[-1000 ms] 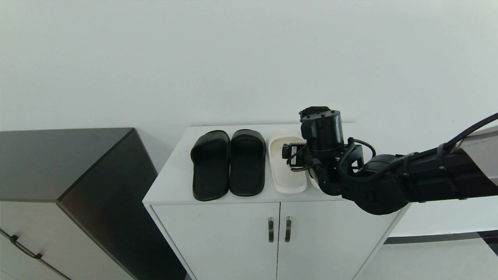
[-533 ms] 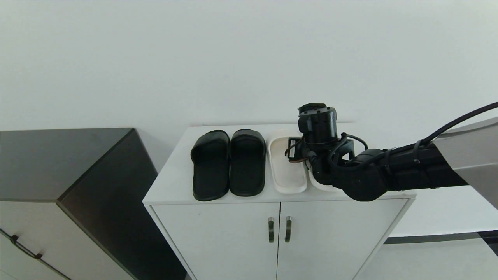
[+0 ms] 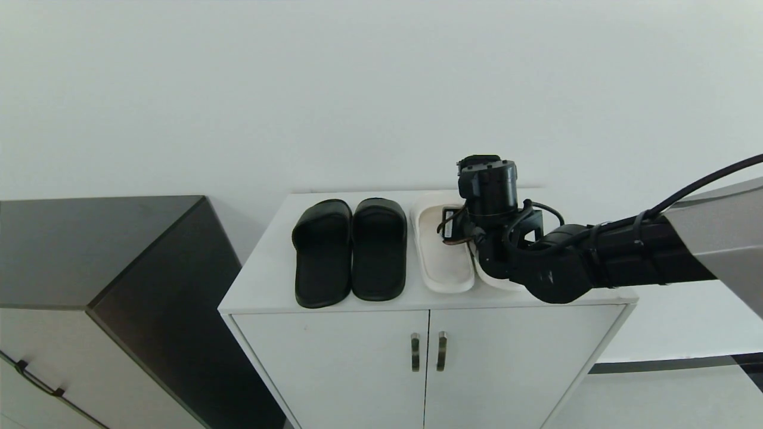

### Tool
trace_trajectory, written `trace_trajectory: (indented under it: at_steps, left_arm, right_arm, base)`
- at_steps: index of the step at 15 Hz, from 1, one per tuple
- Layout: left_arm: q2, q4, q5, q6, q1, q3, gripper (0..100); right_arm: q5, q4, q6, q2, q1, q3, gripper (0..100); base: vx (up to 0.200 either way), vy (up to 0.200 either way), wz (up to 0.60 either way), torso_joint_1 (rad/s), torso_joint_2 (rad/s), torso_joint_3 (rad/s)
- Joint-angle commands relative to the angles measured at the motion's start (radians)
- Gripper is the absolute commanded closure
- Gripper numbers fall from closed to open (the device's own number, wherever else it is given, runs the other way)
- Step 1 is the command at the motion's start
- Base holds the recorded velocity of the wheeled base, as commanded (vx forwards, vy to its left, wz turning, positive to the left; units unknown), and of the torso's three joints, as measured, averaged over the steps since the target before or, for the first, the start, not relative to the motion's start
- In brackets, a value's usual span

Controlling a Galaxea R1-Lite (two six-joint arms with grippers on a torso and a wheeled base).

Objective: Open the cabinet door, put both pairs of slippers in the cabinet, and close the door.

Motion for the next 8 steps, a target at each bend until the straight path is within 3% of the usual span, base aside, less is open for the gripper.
trace_trajectory:
  at_steps: [1,4,8]
  left_arm:
    - [0.000,0.000,0.000,0.000,0.000,0.000,100]
    - [0.000,0.000,0.000,0.000,0.000,0.000,100]
    - [0.000,0.000,0.000,0.000,0.000,0.000,100]
  right_arm:
    - [0.004,-0.005,-0.016,-0.120,0.037,0.064,100]
    - [0.065,0.001,-0.033,-0.304,0.128,0.235,100]
    - [0.275,-0.003,-0.029,-0.559,0.184,0.591,100]
  base:
    - [0.000,0.000,0.00,0.000,0.00,0.000]
    - [0.000,0.000,0.00,0.000,0.00,0.000]
    - [0.000,0.000,0.00,0.000,0.00,0.000]
